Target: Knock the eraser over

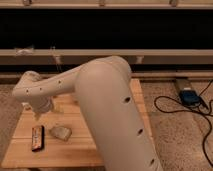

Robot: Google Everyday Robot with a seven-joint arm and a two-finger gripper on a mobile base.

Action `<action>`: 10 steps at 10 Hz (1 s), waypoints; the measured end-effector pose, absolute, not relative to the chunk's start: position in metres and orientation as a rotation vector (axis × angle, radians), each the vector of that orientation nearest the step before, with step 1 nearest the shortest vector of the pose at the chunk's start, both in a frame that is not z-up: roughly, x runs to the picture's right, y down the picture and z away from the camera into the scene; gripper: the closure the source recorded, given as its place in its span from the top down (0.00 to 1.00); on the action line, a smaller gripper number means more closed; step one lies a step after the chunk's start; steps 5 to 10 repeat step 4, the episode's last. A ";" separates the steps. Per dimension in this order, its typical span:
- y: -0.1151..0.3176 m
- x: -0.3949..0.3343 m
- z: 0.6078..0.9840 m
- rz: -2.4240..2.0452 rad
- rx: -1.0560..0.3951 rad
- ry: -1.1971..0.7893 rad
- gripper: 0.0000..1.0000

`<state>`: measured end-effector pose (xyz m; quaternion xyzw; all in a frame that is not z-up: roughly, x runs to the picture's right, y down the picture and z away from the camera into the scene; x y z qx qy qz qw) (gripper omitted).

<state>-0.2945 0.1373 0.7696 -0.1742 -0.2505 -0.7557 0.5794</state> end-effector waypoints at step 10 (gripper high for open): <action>0.126 -0.285 0.767 -1.751 -0.376 -0.630 0.80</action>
